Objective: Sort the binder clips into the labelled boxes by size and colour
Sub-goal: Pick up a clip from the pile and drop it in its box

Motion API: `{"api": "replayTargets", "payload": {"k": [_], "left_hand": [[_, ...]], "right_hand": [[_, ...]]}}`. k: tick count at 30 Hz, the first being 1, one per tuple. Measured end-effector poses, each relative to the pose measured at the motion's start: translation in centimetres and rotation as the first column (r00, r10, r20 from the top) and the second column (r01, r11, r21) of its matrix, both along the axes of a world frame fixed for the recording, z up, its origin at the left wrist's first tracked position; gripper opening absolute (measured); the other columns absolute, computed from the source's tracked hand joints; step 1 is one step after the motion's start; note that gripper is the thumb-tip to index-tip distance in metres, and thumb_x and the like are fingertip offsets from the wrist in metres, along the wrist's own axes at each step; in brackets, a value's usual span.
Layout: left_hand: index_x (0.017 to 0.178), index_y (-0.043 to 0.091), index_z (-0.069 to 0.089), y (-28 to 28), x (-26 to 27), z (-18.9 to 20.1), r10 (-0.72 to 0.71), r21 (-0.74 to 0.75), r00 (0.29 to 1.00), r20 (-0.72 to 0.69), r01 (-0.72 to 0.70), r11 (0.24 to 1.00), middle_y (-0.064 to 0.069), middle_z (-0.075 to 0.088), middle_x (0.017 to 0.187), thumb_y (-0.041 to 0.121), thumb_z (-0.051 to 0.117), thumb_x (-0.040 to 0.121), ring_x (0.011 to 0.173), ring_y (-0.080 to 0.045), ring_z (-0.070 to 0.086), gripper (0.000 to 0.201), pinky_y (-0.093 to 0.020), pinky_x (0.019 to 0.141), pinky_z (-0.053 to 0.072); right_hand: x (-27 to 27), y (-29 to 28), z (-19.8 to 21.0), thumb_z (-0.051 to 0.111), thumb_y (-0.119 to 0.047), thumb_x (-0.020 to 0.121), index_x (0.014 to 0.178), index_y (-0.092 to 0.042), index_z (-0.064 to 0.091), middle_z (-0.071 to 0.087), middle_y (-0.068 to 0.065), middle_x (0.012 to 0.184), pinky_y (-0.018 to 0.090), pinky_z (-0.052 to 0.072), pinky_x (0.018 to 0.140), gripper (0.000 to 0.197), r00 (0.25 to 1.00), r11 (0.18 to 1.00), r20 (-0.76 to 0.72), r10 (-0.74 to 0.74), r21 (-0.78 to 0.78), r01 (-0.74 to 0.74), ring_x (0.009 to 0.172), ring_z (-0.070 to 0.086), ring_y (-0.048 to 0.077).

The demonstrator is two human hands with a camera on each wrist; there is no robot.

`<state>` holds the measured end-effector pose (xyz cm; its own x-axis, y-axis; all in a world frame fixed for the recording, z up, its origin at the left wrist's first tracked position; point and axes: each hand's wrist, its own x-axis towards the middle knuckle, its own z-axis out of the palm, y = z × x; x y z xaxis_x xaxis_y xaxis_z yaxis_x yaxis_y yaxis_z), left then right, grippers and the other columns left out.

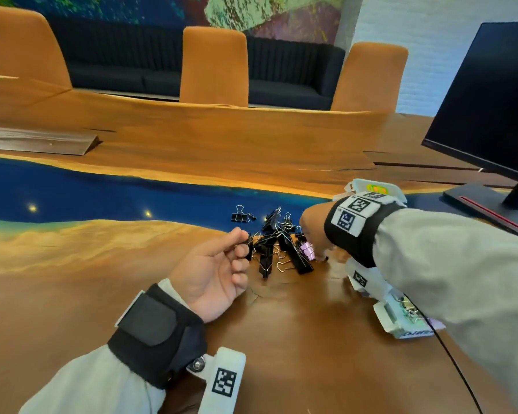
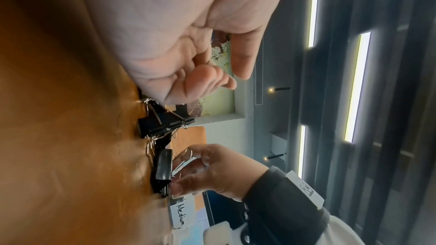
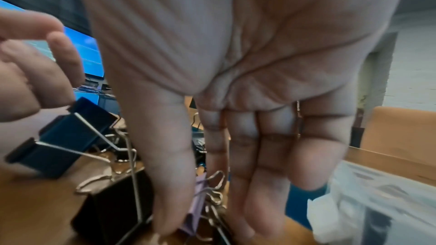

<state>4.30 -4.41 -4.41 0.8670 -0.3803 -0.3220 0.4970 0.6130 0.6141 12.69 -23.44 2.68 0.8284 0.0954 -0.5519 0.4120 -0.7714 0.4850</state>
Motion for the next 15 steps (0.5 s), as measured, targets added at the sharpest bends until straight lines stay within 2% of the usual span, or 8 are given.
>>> {"api": "replayTargets", "payload": {"k": [2, 5, 6, 7, 9, 12, 14, 15], "left_hand": [[0.094, 0.017, 0.066, 0.1, 0.1, -0.1, -0.001, -0.012, 1.000, -0.008, 0.001, 1.000, 0.003, 0.046, 0.073, 0.028, 0.067, 0.087, 0.060, -0.010, 0.038, 0.013, -0.021, 0.049, 0.033], [0.091, 0.017, 0.069, 0.0, 0.2, -0.3, -0.002, -0.015, 1.000, -0.017, 0.002, 1.000, 0.003, 0.047, 0.073, 0.027, 0.068, 0.086, 0.060, -0.010, 0.039, 0.011, -0.021, 0.049, 0.033], [0.090, 0.017, 0.069, -0.1, 0.2, -0.3, -0.003, -0.018, 1.000, -0.016, 0.003, 1.000, 0.003, 0.047, 0.073, 0.027, 0.068, 0.086, 0.060, -0.010, 0.039, 0.011, -0.021, 0.049, 0.033], [0.089, 0.016, 0.069, -0.1, 0.1, -0.3, -0.005, -0.020, 1.000, -0.017, 0.005, 1.000, 0.003, 0.047, 0.072, 0.027, 0.068, 0.085, 0.059, -0.010, 0.040, 0.011, -0.021, 0.048, 0.033], [0.091, 0.016, 0.068, -0.3, 0.0, -0.3, -0.015, -0.013, 1.000, -0.022, 0.015, 1.000, 0.003, 0.048, 0.072, 0.026, 0.068, 0.085, 0.058, -0.010, 0.041, 0.012, -0.020, 0.048, 0.034], [0.094, 0.014, 0.067, -0.5, -0.4, -0.3, -0.067, 0.003, 0.997, -0.027, 0.067, 0.998, 0.001, 0.049, 0.073, 0.024, 0.071, 0.082, 0.058, -0.009, 0.043, 0.016, -0.019, 0.047, 0.037], [0.098, 0.010, 0.070, -0.8, -0.7, -0.3, -0.125, 0.028, 0.992, -0.007, 0.125, 0.992, -0.001, 0.054, 0.074, 0.020, 0.082, 0.073, 0.057, -0.009, 0.050, 0.029, -0.018, 0.047, 0.045], [0.101, 0.008, 0.072, -1.0, -0.9, -0.2, -0.147, 0.044, 0.989, 0.000, 0.147, 0.988, -0.003, 0.057, 0.075, 0.018, 0.086, 0.069, 0.057, -0.010, 0.054, 0.037, -0.018, 0.048, 0.049]], "right_hand": [[0.1, 0.7, 0.0, 0.065, -0.030, 0.095, 0.117, -0.012, 0.061, 0.065, 0.001, 0.101, 0.027, 0.047, 0.079, 0.029, 1.000, 0.997, -0.017, 0.023, -0.074, -0.025, 0.093, 0.062, 0.020], [0.4, 1.3, -0.3, 0.065, -0.024, 0.093, 0.095, -0.012, 0.064, 0.064, 0.000, 0.089, 0.029, 0.051, 0.084, 0.012, 0.998, 0.986, -0.021, 0.058, -0.154, -0.061, 0.087, 0.060, 0.019], [0.5, 1.2, -0.3, 0.064, -0.021, 0.093, 0.095, -0.013, 0.063, 0.067, 0.002, 0.097, 0.029, 0.050, 0.082, 0.009, 0.999, 0.986, -0.016, 0.052, -0.156, -0.054, 0.087, 0.059, 0.020], [0.5, 1.0, -0.2, 0.063, -0.020, 0.092, 0.104, -0.013, 0.065, 0.068, 0.004, 0.108, 0.028, 0.049, 0.079, 0.014, 0.999, 0.990, -0.010, 0.042, -0.132, -0.043, 0.088, 0.059, 0.020], [0.6, 0.3, 0.3, 0.063, -0.018, 0.091, 0.117, -0.011, 0.063, 0.068, 0.005, 0.116, 0.029, 0.049, 0.075, 0.027, 0.999, 0.999, 0.038, 0.019, -0.031, -0.018, 0.087, 0.058, 0.019], [-0.3, -0.9, 1.9, 0.061, -0.012, 0.088, 0.113, -0.011, 0.061, 0.065, 0.004, 0.105, 0.027, 0.049, 0.071, 0.024, 0.988, 0.974, 0.135, -0.070, 0.224, 0.038, 0.082, 0.055, 0.019], [-1.9, -1.6, 3.3, 0.059, -0.008, 0.087, 0.106, -0.014, 0.060, 0.062, 0.001, 0.097, 0.026, 0.046, 0.066, 0.020, 0.974, 0.903, 0.184, -0.130, 0.429, 0.039, 0.081, 0.054, 0.020], [-2.8, -1.8, 3.8, 0.059, -0.008, 0.085, 0.100, -0.018, 0.060, 0.061, -0.002, 0.091, 0.028, 0.048, 0.065, 0.019, 0.965, 0.837, 0.208, -0.160, 0.547, 0.021, 0.079, 0.056, 0.020]]}}
